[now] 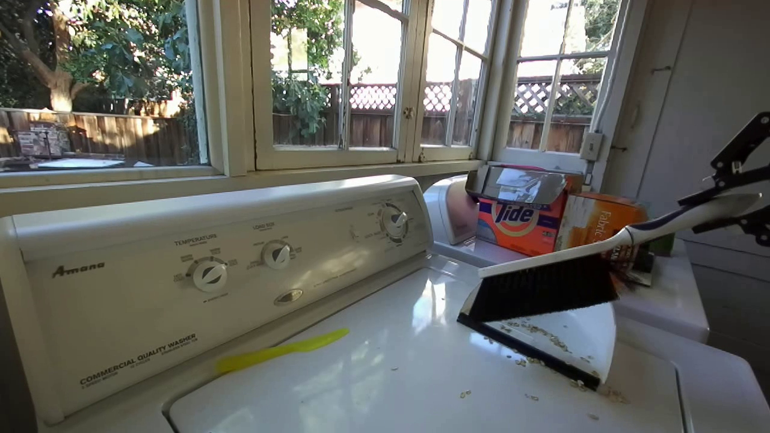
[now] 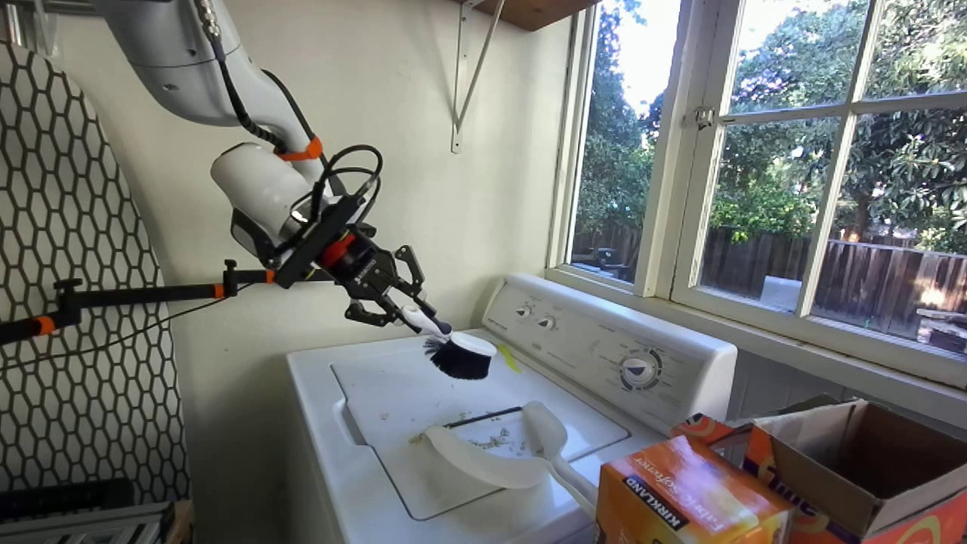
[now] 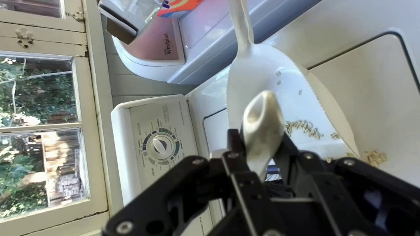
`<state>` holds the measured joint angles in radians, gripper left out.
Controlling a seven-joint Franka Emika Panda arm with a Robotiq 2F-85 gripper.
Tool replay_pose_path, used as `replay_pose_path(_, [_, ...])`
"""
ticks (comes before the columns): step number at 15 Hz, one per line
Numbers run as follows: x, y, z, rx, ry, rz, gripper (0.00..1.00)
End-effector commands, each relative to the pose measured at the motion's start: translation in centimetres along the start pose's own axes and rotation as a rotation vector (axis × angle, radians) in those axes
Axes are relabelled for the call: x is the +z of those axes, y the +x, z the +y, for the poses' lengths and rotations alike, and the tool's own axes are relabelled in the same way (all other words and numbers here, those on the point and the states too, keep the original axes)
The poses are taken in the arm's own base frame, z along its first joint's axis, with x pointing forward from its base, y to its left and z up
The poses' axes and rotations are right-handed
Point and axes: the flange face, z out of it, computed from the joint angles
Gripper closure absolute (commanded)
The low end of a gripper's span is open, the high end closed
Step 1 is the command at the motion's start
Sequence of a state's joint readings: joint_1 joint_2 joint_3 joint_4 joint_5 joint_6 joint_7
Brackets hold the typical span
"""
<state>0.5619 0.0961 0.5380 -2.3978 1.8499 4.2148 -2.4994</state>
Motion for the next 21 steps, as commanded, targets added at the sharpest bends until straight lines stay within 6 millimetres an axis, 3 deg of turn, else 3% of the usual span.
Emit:
replay_pose_path(1, [1.1,1.2,-2.6,0.019,-0.012,0.004,0.93])
replay_pose_path(11, [2.4,0.6,-6.8,-0.002,0.035,-0.043,0.93])
replay_pose_path(16, [3.6,-2.4,-6.9,0.025,0.053,-0.175,0.93])
replay_pose_path(21, [6.3,-5.8,-6.3,0.129,-0.008,-0.338,0.93])
